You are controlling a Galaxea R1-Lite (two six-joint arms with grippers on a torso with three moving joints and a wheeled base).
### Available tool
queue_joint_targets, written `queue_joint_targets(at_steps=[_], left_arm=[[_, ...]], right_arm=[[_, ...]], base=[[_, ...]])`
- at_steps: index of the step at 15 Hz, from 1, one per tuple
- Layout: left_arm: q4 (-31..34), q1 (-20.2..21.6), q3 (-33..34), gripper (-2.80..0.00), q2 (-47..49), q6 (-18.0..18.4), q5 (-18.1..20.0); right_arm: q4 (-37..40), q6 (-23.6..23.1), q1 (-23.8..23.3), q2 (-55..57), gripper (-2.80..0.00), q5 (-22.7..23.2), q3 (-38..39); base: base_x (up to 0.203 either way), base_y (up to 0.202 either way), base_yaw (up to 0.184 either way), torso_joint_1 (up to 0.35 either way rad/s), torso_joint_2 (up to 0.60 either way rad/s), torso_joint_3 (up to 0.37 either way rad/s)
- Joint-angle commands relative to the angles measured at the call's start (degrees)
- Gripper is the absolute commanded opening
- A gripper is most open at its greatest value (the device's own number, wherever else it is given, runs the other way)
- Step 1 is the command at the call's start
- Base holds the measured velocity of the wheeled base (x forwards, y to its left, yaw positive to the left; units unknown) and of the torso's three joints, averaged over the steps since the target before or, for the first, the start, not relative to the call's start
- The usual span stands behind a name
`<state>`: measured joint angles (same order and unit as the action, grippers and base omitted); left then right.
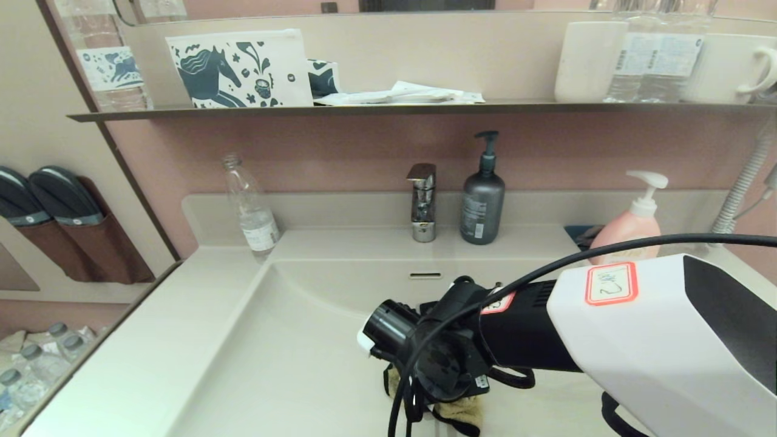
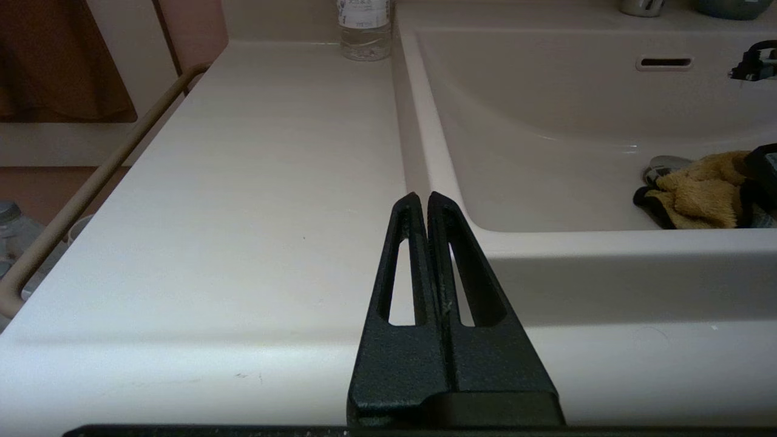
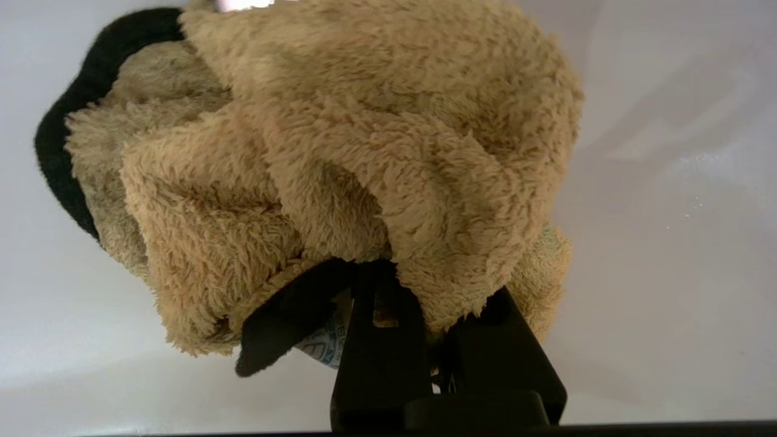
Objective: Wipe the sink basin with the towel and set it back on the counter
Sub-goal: Wipe the sink
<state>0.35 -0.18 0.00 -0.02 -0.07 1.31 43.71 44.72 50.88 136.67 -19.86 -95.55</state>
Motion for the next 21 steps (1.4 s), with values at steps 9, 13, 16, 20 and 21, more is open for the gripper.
queue_joint_targets(at_steps=[9, 13, 16, 20, 21], left_arm=[[0.00, 0.01, 0.00, -2.80, 0.09, -0.01, 0.00], [0.00, 0.01, 0.00, -2.80, 0.02, -0.01, 0.00], [0.00, 0.01, 0.00, -2.80, 0.07, -0.01, 0.00], [0.00, 0.01, 0.00, -2.80, 0.02, -0.01, 0.00], [0.00, 0.01, 0.00, -2.80, 0.06, -0.01, 0.00]], right_arm=[[5.15, 2.18, 0.12, -5.87, -2.80, -4.04, 7.22], [5.07, 3.53, -0.02, -8.30, -2.80, -6.49, 11.19], [5.06, 3.53, -2.33, -10.71, -2.80, -6.59, 12.71], [5.14, 3.50, -3.41, -15.89, -2.80, -6.62, 15.15], [5.15, 3.49, -3.42, -17.00, -2.80, -6.71, 15.61]], base=[[0.000, 0.000, 0.000, 0.000, 0.00, 0.000], [0.000, 0.000, 0.000, 0.000, 0.00, 0.000], [0.000, 0.000, 0.000, 0.000, 0.00, 0.000], [0.000, 0.000, 0.000, 0.000, 0.00, 0.000], [0.000, 0.000, 0.000, 0.000, 0.00, 0.000]])
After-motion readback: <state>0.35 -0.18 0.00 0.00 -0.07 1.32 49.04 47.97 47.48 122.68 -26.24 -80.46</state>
